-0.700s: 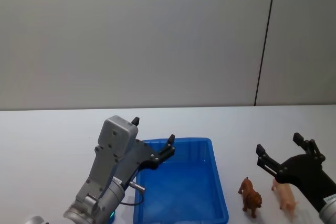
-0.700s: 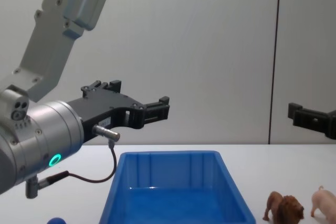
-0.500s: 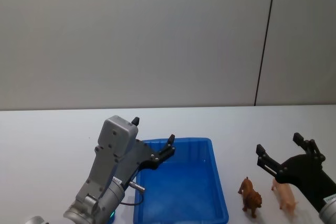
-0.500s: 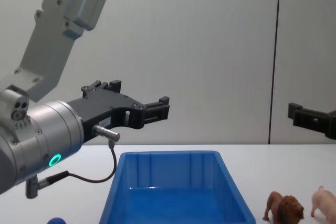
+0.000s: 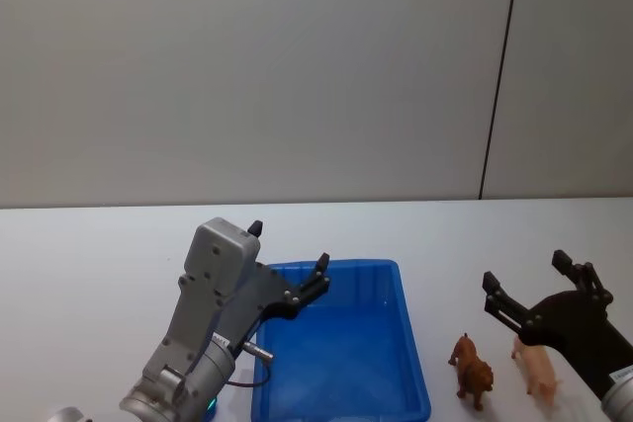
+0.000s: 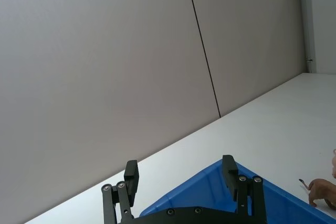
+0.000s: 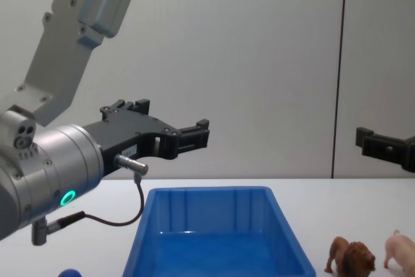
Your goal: Pick up the two dolls from the table and place them into the box.
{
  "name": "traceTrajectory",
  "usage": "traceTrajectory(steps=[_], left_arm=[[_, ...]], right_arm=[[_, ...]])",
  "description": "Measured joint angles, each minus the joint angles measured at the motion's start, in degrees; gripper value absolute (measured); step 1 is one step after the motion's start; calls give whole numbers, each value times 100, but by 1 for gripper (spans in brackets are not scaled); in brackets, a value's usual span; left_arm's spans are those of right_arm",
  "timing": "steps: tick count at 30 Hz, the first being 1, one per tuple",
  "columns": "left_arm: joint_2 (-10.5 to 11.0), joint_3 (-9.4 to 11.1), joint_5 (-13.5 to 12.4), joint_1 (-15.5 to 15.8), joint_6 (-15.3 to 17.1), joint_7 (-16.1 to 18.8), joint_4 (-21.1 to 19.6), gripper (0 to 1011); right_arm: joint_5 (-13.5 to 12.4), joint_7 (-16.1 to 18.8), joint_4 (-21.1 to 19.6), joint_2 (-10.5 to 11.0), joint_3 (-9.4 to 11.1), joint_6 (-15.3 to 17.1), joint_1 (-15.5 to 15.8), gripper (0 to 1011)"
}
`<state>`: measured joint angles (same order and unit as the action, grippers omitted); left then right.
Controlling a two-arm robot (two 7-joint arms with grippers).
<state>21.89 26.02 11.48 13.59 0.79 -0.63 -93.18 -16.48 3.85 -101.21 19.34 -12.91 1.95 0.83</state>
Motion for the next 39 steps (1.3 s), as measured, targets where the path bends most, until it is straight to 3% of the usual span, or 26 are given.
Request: traceTrajectory(steps=[7,20,39], left_arm=[[0,0,0,0,0,0,0,1001],[0,0,0,0,0,0,0,1001],[0,0,0,0,0,0,0,1001]], right_arm=[[-56,70,43,43,47,45,-18,1001],[-131,407,265,256,153,467,55,1001],[23,561,769,378,192,922,109,1001]])
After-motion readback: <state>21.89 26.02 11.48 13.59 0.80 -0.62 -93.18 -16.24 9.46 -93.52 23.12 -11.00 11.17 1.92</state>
